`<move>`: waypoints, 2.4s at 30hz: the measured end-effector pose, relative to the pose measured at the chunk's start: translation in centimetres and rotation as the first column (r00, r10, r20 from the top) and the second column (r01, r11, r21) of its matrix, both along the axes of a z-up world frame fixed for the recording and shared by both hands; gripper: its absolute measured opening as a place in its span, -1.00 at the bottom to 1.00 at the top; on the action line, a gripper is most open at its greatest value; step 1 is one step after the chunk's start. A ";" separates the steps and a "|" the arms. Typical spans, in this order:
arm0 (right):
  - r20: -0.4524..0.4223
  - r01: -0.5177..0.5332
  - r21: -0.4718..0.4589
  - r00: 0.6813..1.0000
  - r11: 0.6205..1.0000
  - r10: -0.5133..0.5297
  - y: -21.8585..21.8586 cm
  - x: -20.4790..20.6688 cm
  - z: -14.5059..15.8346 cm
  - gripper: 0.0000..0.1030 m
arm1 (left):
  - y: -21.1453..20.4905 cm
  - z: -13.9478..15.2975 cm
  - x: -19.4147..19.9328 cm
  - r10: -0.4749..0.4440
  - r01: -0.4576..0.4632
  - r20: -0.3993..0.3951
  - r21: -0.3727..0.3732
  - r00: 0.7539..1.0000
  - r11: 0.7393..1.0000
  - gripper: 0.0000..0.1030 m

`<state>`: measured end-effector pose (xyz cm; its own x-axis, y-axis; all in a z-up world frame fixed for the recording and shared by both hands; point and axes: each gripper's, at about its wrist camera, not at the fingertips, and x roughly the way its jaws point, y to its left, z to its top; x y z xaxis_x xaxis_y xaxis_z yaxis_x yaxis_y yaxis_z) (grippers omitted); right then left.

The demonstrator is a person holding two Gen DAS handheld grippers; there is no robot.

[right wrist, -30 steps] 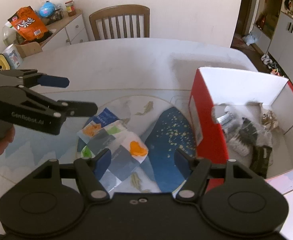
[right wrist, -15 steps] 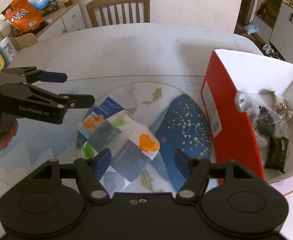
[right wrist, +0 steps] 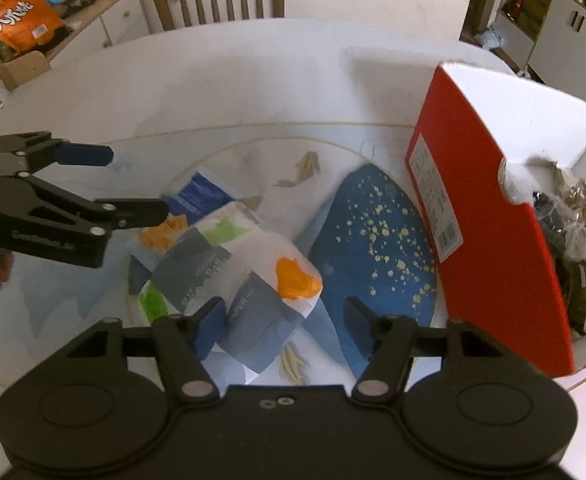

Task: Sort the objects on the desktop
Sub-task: 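Close the left gripper on the biscuit packet while the right grips the white bag, then lift the biscuit packet with the left gripper while the right carries the white bag toward the box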

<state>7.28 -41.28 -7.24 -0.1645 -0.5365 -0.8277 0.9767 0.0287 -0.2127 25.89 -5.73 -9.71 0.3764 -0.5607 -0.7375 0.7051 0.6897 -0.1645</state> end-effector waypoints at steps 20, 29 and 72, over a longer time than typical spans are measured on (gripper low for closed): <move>0.018 0.075 0.043 0.997 0.996 -0.076 -0.1 -2.6 -1.0 -0.30 | -2.9 -1.5 -0.6 -0.041 0.041 -0.025 0.029 0.999 0.999 0.79; 0.024 0.070 0.047 0.997 0.996 -0.071 -0.1 -2.3 -0.9 -0.52 | -4.1 -1.9 -1.1 -0.060 0.060 -0.010 0.065 0.998 0.996 0.30; 0.056 -0.006 -0.050 0.998 0.999 0.009 4.7 -2.4 4.3 -0.99 | -3.7 4.1 -6.0 -0.058 0.058 -0.005 0.018 0.998 0.998 -0.29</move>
<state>4.91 -36.56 -2.95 -0.1138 -0.5781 -0.8080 0.9870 0.0272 -0.1584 19.92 -9.46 -5.61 0.3404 -0.5677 -0.7496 0.7433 0.6506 -0.1552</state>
